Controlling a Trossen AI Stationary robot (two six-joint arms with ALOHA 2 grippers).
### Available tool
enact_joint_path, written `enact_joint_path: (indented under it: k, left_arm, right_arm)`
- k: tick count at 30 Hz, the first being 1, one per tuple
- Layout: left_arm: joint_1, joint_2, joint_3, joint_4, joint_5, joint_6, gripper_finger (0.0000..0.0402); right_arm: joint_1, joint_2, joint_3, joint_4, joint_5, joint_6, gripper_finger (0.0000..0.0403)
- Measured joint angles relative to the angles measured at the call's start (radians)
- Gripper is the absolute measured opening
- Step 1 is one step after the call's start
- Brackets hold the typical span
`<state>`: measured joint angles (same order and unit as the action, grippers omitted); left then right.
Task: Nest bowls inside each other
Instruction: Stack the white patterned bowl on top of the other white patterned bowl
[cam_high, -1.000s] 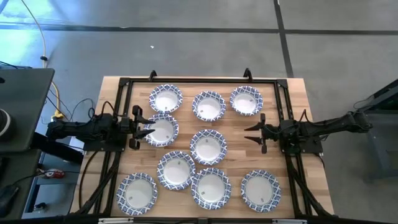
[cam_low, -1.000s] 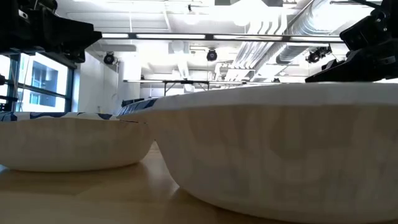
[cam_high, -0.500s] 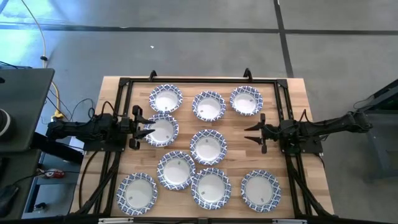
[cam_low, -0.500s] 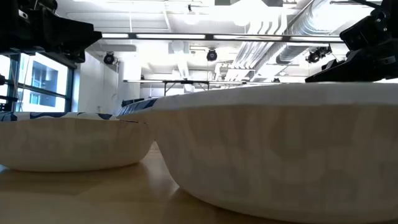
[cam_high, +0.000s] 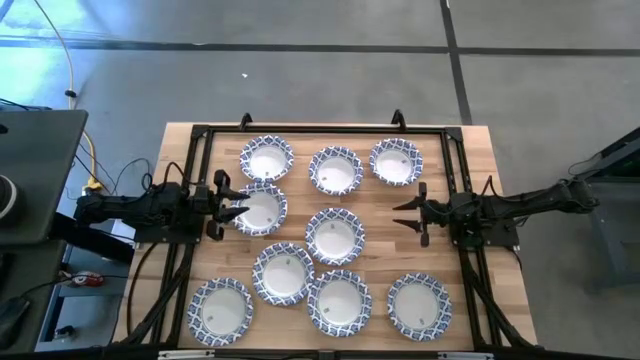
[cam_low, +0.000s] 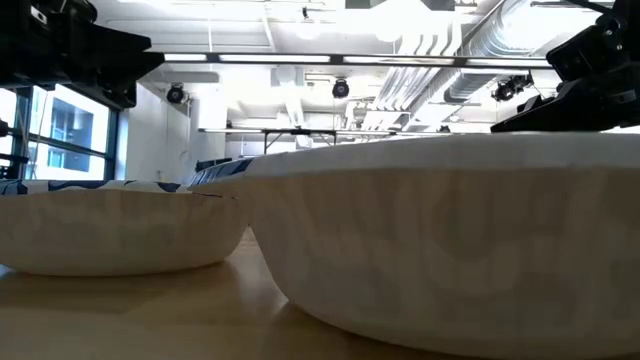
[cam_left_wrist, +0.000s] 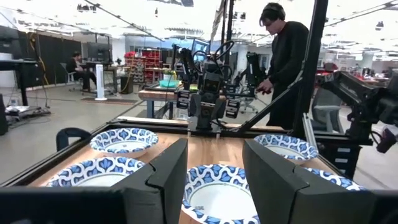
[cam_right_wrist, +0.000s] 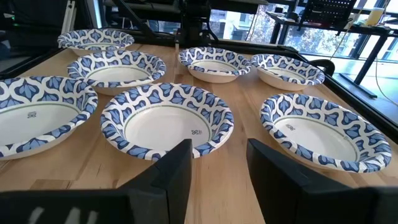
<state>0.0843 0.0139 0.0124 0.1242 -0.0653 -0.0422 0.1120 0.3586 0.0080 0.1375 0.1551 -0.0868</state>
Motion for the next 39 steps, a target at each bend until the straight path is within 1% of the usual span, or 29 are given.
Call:
enact_joint_path:
  k: [3,6,8,17,18,19,22,23,25,27,32,35,37,39]
  left_arm:
    - [0.001,0.000,0.000,0.000,-0.014,0.001,0.0145]
    - [0.001,0.000,0.000,0.004,-0.074,-0.004,0.0145]
    - [0.001,0.000,0.000,0.006,-0.091,-0.016,0.0145]
    - [0.001,0.000,0.000,0.000,-0.095,0.000,0.0145]
    - [0.001,0.000,0.000,0.000,-0.096,0.007,0.0145]
    - [0.001,0.000,0.000,0.000,-0.096,0.013,0.0145]
    - [0.001,0.000,0.000,0.000,-0.096,0.039,0.0145]
    - [0.001,0.000,0.000,0.000,-0.096,0.044,0.0145]
    - [0.001,0.000,0.000,0.000,-0.096,0.045,0.0145]
    - [0.001,0.000,0.000,0.000,-0.096,0.045,0.0145]
    - [0.000,0.000,0.000,0.000,-0.096,0.007,0.0145]
    - [0.000,0.000,0.000,-0.001,-0.096,-0.016,0.0145]
    - [0.000,0.000,0.000,-0.001,-0.096,-0.016,0.0145]
    - [0.000,0.000,0.000,0.000,-0.096,-0.015,0.0145]
  right_arm:
    - [0.000,0.000,0.000,0.000,0.000,0.000,0.0147]
    - [0.000,0.000,0.000,0.000,0.000,0.000,0.0147]
    - [0.000,0.000,0.000,0.000,0.000,0.000,0.0147]
    - [0.000,0.000,0.000,0.000,0.000,0.000,0.0147]
    - [0.000,0.000,0.000,0.000,0.001,-0.020,0.0147]
    - [-0.001,0.000,0.000,0.002,0.012,-0.089,0.0147]
    - [-0.009,0.000,0.000,0.005,0.114,-0.432,0.0147]
    - [-0.009,0.000,0.000,0.005,0.145,-0.517,0.0147]
    - [-0.009,0.000,0.000,0.000,0.190,-0.634,0.0147]
    - [-0.009,0.000,0.000,-0.002,0.216,-0.679,0.0147]
    - [-0.009,0.000,0.000,-0.001,0.219,-0.625,0.0147]
    - [-0.009,0.000,0.000,0.003,0.206,-0.652,0.0147]
    - [-0.006,0.000,0.000,0.003,0.149,-0.573,0.0147]
    - [-0.005,0.000,0.000,0.008,0.069,-0.432,0.0147]
